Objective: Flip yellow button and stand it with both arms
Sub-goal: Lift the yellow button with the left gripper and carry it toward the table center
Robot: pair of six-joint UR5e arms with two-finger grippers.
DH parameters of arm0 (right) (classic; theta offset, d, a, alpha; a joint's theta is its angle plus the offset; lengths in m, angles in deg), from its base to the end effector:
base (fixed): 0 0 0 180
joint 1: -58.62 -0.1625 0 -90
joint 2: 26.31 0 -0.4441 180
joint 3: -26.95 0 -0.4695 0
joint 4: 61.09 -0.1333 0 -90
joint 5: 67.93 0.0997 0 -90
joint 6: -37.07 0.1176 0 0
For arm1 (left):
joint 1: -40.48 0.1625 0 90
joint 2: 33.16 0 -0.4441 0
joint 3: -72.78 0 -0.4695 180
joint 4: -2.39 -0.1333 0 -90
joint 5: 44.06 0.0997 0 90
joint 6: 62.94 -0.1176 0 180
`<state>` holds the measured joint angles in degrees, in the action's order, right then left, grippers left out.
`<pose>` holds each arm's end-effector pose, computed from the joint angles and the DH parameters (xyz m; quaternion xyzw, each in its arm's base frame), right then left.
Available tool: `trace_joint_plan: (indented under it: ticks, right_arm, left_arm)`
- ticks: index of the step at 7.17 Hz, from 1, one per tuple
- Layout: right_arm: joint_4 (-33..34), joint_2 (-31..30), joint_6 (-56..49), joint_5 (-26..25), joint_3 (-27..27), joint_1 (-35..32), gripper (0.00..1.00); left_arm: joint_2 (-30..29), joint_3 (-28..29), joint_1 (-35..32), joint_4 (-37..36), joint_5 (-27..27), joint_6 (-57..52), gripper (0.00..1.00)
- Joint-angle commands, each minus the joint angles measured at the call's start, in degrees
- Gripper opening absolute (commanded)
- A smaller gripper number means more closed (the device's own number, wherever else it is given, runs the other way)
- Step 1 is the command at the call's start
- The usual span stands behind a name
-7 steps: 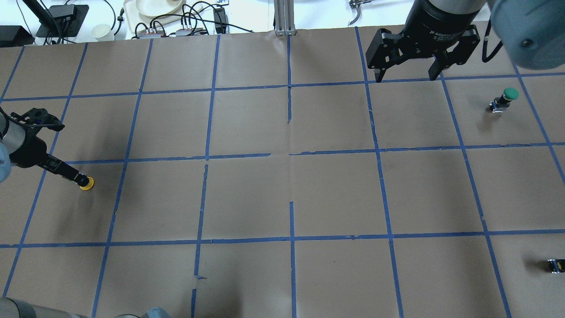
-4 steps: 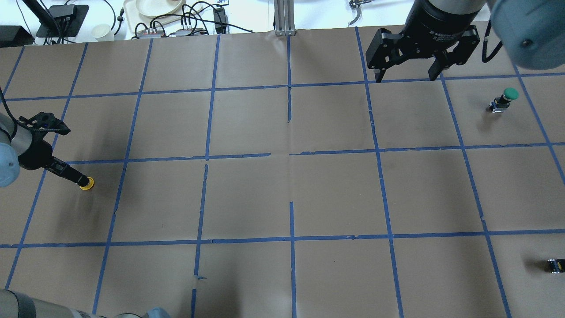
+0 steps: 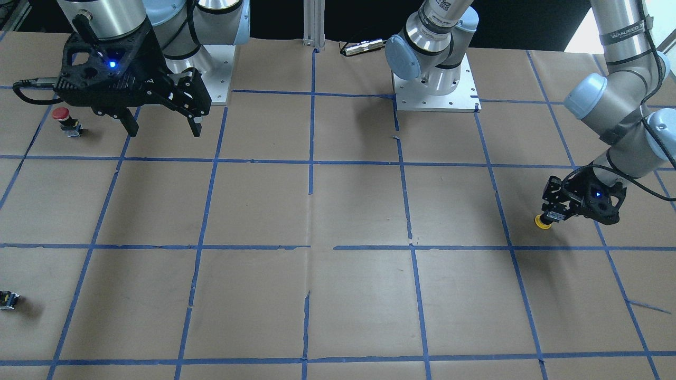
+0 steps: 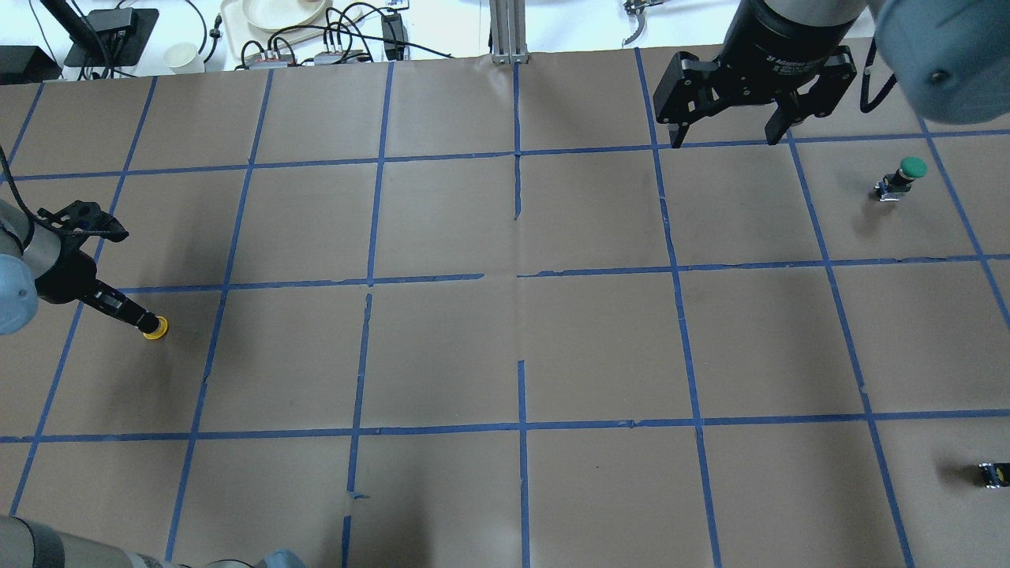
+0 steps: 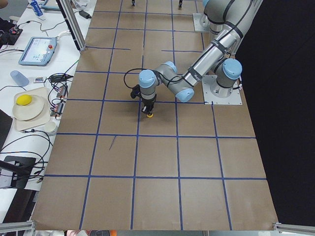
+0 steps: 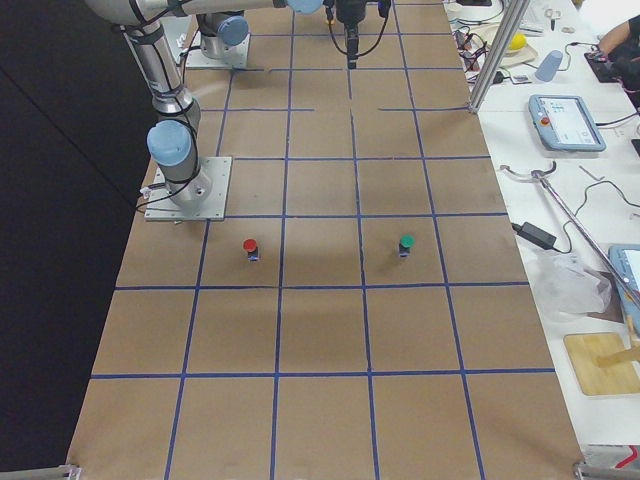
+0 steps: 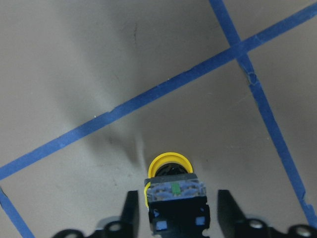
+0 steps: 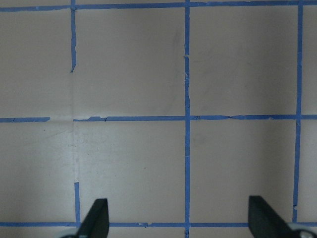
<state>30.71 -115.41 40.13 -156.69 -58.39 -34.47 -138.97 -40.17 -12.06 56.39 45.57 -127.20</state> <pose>0.1672 -0.5779 0.5300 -0.0008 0.9988 -0.0478 0.0134 0.2470 -0.5427 0.1736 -0.2316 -0.9725 -0.0127 0.0207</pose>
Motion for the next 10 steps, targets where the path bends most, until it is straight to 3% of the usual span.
trace_joint_plan:
  ticks: [1, 2, 4, 6, 8, 10]
  right_arm:
    - [-0.05, 0.06, 0.01, 0.08, 0.00, -0.07, 1.00]
    - [-0.05, 0.06, 0.01, 0.08, 0.00, -0.07, 1.00]
    - [-0.05, 0.06, 0.01, 0.00, 0.00, -0.07, 1.00]
    - [-0.05, 0.06, 0.01, 0.00, 0.00, -0.07, 1.00]
    - [0.04, 0.24, 0.10, 0.17, 0.00, 0.36, 1.00]
    - [-0.75, 0.33, 0.01, 6.48, 0.00, 4.03, 1.00]
  left_arm:
    - [0.59, 0.63, -0.97, 0.92, -0.33, 0.62, 0.07]
    - [3.56, 1.85, -2.55, 4.41, -4.33, 1.59, 0.07]
    - [9.45, 5.97, -9.55, 19.76, -16.28, 14.80, 0.07]
    - [8.70, 6.17, -15.72, 24.90, -29.81, 24.58, 0.06]
    - [9.99, 6.17, -20.82, 31.13, -48.66, 33.82, 0.05]
    - [10.97, 5.73, -24.60, 37.98, -66.86, 34.73, 0.05]
